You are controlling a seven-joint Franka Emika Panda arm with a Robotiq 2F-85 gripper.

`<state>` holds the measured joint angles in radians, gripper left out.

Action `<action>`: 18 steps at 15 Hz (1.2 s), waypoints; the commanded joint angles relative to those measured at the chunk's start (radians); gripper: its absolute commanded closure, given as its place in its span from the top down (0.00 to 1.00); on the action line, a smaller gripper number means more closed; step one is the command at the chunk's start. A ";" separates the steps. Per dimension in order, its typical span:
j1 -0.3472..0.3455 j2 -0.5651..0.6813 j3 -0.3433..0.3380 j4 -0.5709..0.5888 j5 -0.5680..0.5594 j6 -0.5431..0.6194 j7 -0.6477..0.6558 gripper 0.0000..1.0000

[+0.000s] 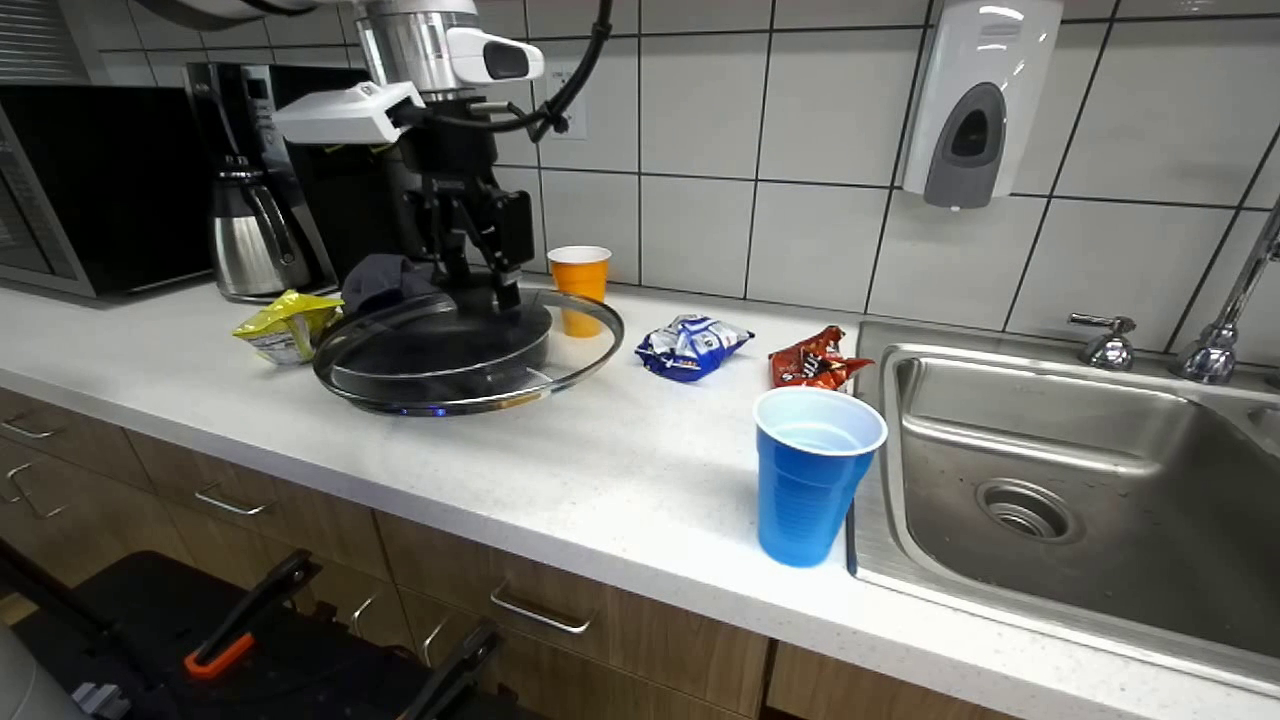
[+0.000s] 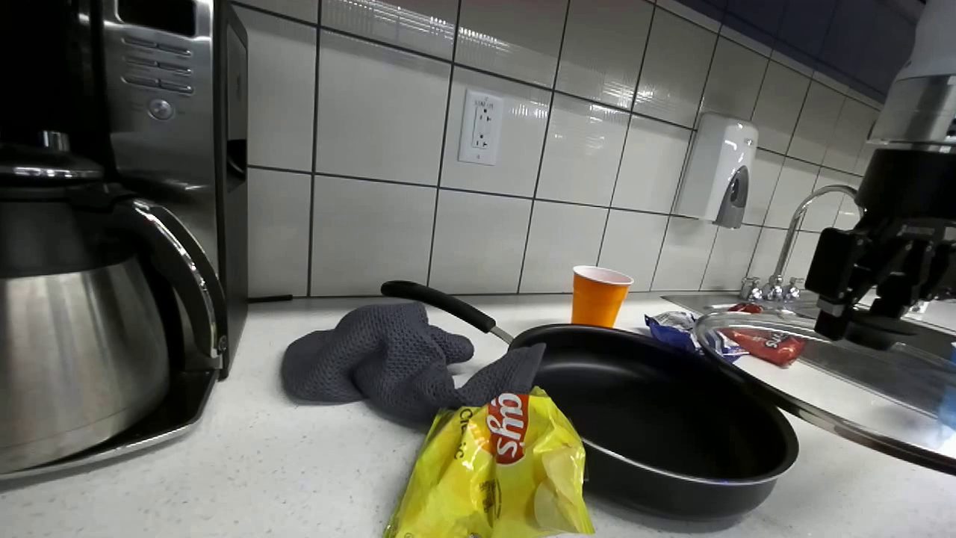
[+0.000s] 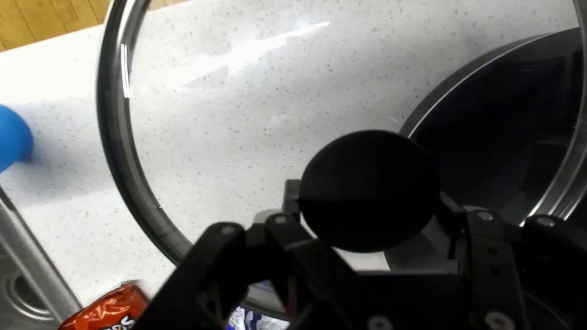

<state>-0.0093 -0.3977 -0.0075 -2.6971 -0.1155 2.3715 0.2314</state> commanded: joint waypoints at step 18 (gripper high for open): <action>-0.164 -0.034 -0.140 -0.059 -0.020 0.002 -0.244 0.38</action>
<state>-0.1534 -0.4044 -0.1455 -2.7507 -0.1244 2.3720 0.0286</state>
